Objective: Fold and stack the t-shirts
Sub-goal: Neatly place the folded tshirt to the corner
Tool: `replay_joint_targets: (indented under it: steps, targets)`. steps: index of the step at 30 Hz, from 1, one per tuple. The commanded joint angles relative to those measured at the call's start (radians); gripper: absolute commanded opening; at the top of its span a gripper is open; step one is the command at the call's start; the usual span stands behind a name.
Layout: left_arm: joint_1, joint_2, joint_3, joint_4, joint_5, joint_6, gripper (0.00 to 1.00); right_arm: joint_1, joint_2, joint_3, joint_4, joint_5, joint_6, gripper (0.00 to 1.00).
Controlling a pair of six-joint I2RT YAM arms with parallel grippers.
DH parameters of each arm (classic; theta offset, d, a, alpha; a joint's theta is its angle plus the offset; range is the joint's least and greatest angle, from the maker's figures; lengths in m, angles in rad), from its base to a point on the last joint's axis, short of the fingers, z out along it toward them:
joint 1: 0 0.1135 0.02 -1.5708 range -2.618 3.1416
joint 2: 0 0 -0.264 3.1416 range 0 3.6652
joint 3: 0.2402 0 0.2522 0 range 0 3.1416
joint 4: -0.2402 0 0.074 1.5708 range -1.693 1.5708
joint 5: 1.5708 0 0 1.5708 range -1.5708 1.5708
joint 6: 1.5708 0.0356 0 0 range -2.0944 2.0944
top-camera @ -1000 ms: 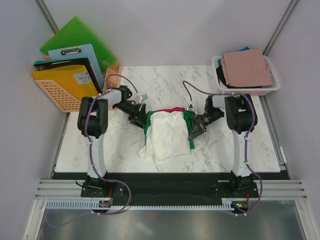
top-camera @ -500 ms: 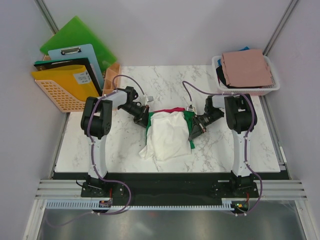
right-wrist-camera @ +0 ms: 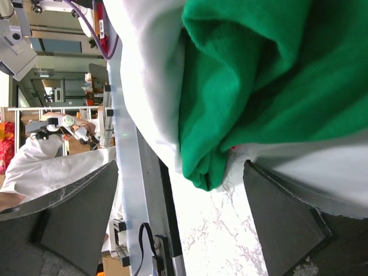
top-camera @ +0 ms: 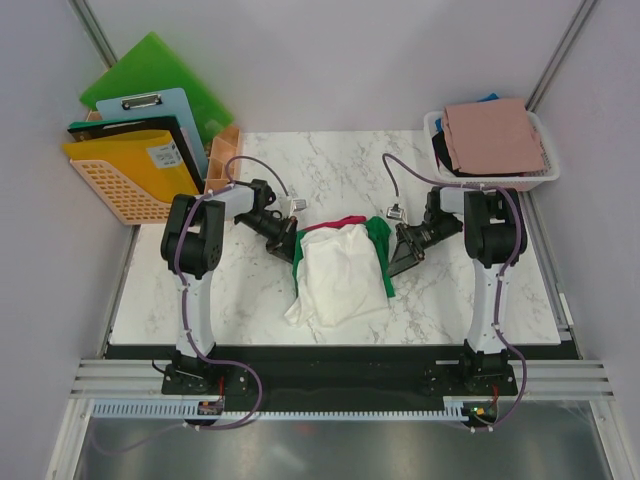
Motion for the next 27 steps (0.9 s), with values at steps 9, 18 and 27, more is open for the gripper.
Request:
replay_joint_targets:
  steps: [9,18,27]
  targets:
    - [-0.008,-0.054,-0.027,-0.008,0.046,0.038,0.02,0.009,-0.042,-0.025,0.161,0.078,0.138,0.83]
    - [-0.008,-0.056,-0.016,-0.014,0.055,0.033,0.02,0.076,-0.029,-0.013,0.179,0.038,0.162,0.00]
    - [-0.008,-0.161,-0.010,-0.040,0.004,0.063,0.02,0.078,-0.147,-0.002,0.182,0.070,0.205,0.00]
